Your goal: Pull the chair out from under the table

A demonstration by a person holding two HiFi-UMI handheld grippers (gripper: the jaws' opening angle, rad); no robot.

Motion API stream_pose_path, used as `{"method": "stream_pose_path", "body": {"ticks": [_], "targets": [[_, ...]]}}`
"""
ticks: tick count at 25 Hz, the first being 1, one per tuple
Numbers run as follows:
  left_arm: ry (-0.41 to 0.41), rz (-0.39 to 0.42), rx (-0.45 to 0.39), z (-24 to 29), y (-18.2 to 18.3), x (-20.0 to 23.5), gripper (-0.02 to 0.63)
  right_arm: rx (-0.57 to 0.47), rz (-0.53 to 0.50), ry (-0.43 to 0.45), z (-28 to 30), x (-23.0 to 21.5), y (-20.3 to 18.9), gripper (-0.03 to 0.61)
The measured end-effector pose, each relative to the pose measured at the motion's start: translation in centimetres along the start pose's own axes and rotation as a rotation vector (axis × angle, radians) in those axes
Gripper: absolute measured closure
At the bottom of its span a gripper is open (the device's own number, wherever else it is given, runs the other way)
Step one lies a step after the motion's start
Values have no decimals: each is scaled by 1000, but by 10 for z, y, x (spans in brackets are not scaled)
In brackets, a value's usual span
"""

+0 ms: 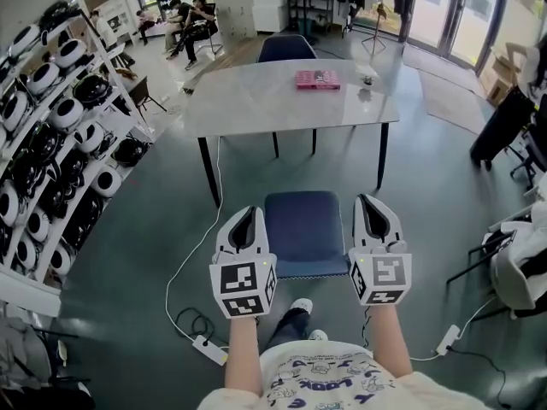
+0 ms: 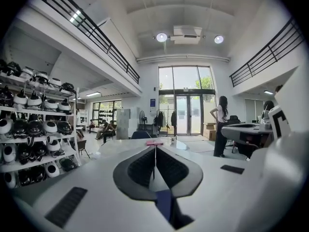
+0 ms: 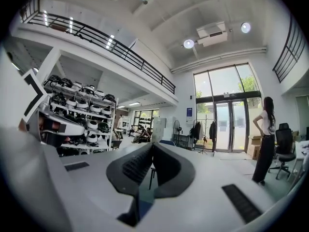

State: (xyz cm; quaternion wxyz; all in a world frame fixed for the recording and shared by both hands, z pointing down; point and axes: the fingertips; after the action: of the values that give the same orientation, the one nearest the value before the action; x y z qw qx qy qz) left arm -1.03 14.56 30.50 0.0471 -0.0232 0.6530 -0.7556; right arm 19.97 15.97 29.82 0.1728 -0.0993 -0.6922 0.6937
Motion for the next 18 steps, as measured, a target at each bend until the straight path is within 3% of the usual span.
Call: {"method": "stream_pose_path", "body": {"ticks": [18], "targets": [[5, -1, -5, -9, -2, 2, 591, 4, 30, -3, -7, 4, -2, 575]]}}
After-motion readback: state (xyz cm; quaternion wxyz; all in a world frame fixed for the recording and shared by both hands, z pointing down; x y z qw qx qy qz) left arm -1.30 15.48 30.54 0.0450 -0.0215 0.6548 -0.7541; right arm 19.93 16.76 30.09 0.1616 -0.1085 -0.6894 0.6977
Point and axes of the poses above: the fingertips, and each gripper's own axes: z forward along the fingers, x to its left, y out of its top, and after that the axes turned 13 degrees about y, right-handed
